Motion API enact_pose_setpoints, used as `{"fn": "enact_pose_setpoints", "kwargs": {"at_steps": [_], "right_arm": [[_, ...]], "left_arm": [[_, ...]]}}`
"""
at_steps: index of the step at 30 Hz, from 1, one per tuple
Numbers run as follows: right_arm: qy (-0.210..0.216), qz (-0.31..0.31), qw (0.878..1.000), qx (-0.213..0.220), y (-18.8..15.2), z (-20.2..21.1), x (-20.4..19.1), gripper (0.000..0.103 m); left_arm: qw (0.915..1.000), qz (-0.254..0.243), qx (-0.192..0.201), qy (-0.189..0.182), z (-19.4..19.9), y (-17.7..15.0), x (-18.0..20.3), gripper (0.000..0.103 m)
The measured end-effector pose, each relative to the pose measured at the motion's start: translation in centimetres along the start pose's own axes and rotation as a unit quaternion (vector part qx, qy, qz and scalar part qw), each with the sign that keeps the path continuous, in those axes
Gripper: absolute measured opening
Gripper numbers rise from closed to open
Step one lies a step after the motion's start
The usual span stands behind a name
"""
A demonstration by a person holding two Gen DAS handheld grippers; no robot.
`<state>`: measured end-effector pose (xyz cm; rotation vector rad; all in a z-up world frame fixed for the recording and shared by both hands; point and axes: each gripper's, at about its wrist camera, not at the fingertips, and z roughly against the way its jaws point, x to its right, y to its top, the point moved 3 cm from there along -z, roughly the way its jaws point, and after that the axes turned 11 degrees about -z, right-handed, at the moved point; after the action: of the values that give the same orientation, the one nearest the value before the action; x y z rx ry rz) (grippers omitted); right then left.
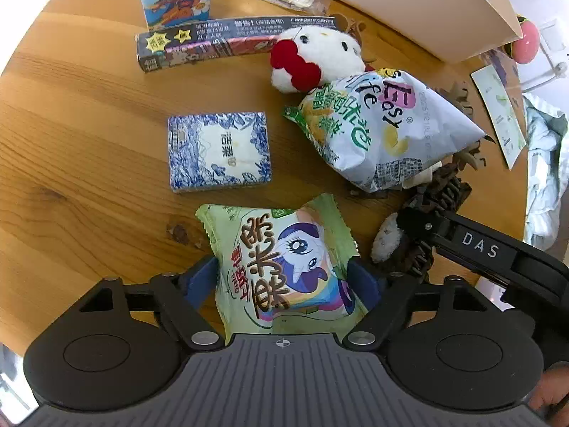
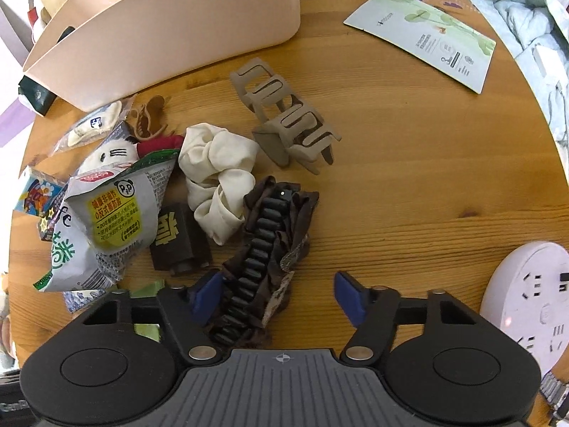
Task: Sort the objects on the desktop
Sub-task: 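Grasp the brown hair clip with the right tool while the left tool grasps the green pony snack bag, then carry the brown clip and green snack bag with both tools over the beige basket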
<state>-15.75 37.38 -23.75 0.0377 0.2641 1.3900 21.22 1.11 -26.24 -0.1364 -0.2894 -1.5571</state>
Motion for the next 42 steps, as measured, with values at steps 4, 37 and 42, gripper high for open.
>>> {"fn": "enact_pose_setpoints", "kwargs": {"at_steps": [4,37,42], "right_arm": [[0.018,-0.016,1.0,-0.008,-0.2,-0.4,0.5,0.059],[0.06,0.055,0.986,0.145,3.5,12.8,-1.2,0.029],[0.066,0.066,0.981,0.169,5.4,14.2,-2.7,0.029]], "left_arm": [[0.9999,-0.008,0.003,-0.011,0.1,0.0,0.2,0.07],[0.9843,-0.11,0.128,-0.05,12.9,5.2,0.3,0.061],[0.9752,-0.133,0.168,-0.054,15.3,7.6,1.0,0.061]]}}
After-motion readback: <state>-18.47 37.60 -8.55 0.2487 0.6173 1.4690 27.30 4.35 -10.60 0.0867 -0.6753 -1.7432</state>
